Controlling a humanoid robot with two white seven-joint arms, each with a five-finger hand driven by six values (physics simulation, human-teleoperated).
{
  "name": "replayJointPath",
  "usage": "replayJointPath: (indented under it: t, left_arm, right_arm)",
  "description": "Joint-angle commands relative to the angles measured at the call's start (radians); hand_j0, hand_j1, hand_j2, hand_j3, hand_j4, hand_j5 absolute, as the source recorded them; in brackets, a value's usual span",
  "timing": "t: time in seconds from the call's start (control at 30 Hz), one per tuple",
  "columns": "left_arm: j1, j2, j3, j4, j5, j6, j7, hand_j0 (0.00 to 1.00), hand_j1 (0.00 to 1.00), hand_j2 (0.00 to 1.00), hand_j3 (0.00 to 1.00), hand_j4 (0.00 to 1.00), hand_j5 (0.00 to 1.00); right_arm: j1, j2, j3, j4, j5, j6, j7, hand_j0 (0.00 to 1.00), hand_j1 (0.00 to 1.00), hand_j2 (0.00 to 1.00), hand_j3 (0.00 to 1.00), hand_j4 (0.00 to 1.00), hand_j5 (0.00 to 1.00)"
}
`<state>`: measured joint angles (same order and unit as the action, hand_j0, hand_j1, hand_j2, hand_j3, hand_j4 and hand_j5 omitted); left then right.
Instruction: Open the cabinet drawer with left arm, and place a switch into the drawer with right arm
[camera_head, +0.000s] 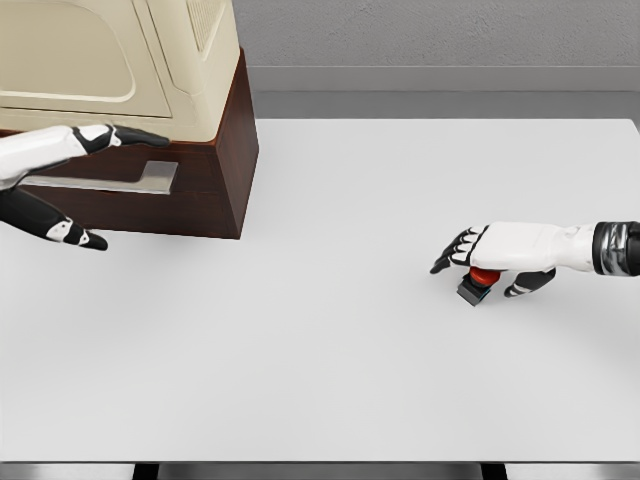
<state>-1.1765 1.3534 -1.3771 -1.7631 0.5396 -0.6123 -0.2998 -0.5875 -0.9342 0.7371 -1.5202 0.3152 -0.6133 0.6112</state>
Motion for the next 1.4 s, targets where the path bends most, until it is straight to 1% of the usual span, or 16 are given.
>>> replayJointPath:
  t: [0.0, 0.1, 0.13, 0.27, 0.3, 0.37, 0.6, 0.7, 0.77, 0.9, 0.97, 1.0, 1.07, 1.13, 1.23, 1.37]
  left_arm:
    - [0.0, 0.007, 0.006, -0.001, 0.01, 0.001, -0.035, 1.0, 1.0, 1.0, 1.0, 1.0, 1.0]
    - [0.001, 0.01, 0.029, -0.001, 0.01, 0.001, -0.065, 1.0, 1.0, 1.0, 1.0, 1.0, 1.0]
    - [0.001, 0.01, 0.029, -0.001, 0.01, 0.001, -0.12, 1.0, 1.0, 1.0, 1.0, 1.0, 1.0]
    - [0.001, 0.01, 0.032, -0.001, 0.013, 0.001, -0.189, 1.0, 1.0, 1.0, 1.0, 1.0, 1.0]
    - [0.001, 0.01, 0.032, -0.001, 0.016, 0.034, -0.208, 1.0, 1.0, 1.0, 1.0, 1.0, 1.0]
    - [0.001, 0.013, 0.046, -0.001, 0.052, 0.183, -0.311, 1.0, 1.0, 1.0, 1.0, 1.0, 1.0]
    - [-0.003, 0.023, 0.075, 0.001, 0.079, 0.226, -0.311, 1.0, 1.0, 1.0, 1.0, 1.0, 1.0]
    - [-0.005, 0.016, 0.087, 0.001, 0.071, 0.345, -0.311, 1.0, 1.0, 1.0, 1.0, 1.0, 1.0]
    - [0.004, 0.013, 0.121, 0.01, 0.059, 0.378, -0.311, 1.0, 1.0, 1.0, 1.0, 1.0, 1.0]
    - [0.02, 0.012, 0.142, 0.024, 0.054, 0.376, -0.311, 1.0, 1.0, 1.0, 1.0, 1.0, 1.0]
    - [0.049, 0.012, 0.164, 0.027, 0.045, 0.381, -0.311, 1.0, 1.0, 1.0, 1.0, 1.0, 1.0]
    - [0.051, 0.01, 0.184, 0.034, 0.028, 0.413, -0.311, 1.0, 1.0, 1.0, 1.0, 1.0, 1.0]
    - [0.055, 0.006, 0.185, 0.034, 0.023, 0.476, -0.311, 1.0, 1.0, 1.0, 1.0, 1.0, 1.0]
    - [0.055, 0.006, 0.191, 0.034, 0.019, 0.476, -0.311, 1.0, 1.0, 1.0, 1.0, 1.0, 1.0]
    - [0.087, -0.007, 0.208, 0.045, 0.01, 0.477, -0.311, 1.0, 1.0, 1.0, 1.0, 1.0, 1.0]
    - [0.092, -0.014, 0.22, 0.045, 0.008, 0.476, -0.311, 1.0, 1.0, 1.0, 1.0, 1.0, 1.0]
  right_arm:
    - [0.0, -0.002, 0.002, -0.002, -0.005, 0.002, 0.0, 0.88, 0.88, 0.88, 0.88, 0.88, 0.88]
    - [0.0, -0.003, 0.005, -0.002, -0.007, 0.002, 0.0, 0.86, 0.86, 0.86, 0.86, 0.86, 0.86]
    - [0.0, -0.005, 0.005, -0.002, -0.007, 0.002, 0.0, 0.86, 0.86, 0.86, 0.86, 0.86, 0.86]
    - [0.0, -0.008, 0.004, -0.005, -0.007, 0.002, 0.0, 0.86, 0.86, 0.86, 0.86, 0.86, 0.86]
    - [0.0, -0.008, 0.004, -0.006, -0.007, 0.002, 0.0, 0.85, 0.85, 0.85, 0.85, 0.85, 0.85]
    - [0.0, -0.008, 0.005, -0.008, -0.008, 0.002, 0.0, 0.83, 0.83, 0.83, 0.83, 0.83, 0.83]
    - [0.003, -0.011, 0.005, -0.008, -0.008, 0.002, 0.0, 0.78, 0.78, 0.78, 0.78, 0.78, 0.78]
    - [0.003, -0.02, 0.004, -0.008, -0.008, 0.002, 0.0, 0.77, 0.77, 0.77, 0.77, 0.77, 0.77]
    - [0.003, -0.021, 0.002, -0.008, -0.008, 0.002, 0.0, 0.77, 0.77, 0.77, 0.77, 0.77, 0.77]
    - [0.002, -0.028, 0.001, -0.008, -0.008, 0.002, 0.0, 0.72, 0.72, 0.72, 0.72, 0.72, 0.72]
    - [0.0, -0.028, -0.001, -0.008, -0.008, 0.002, 0.0, 0.71, 0.71, 0.71, 0.71, 0.71, 0.71]
    - [0.0, -0.026, -0.001, -0.008, -0.008, 0.002, 0.0, 0.7, 0.7, 0.7, 0.7, 0.7, 0.7]
    - [0.0, -0.026, -0.001, -0.009, -0.008, 0.002, 0.0, 0.7, 0.7, 0.7, 0.7, 0.7, 0.7]
    - [0.002, -0.026, 0.001, -0.009, -0.008, 0.002, 0.0, 0.7, 0.7, 0.7, 0.7, 0.7, 0.7]
    - [0.003, -0.026, 0.002, -0.009, -0.01, 0.002, 0.0, 0.68, 0.68, 0.68, 0.68, 0.68, 0.68]
    - [0.002, -0.026, 0.002, -0.009, -0.01, 0.002, 0.0, 0.64, 0.64, 0.64, 0.64, 0.64, 0.64]
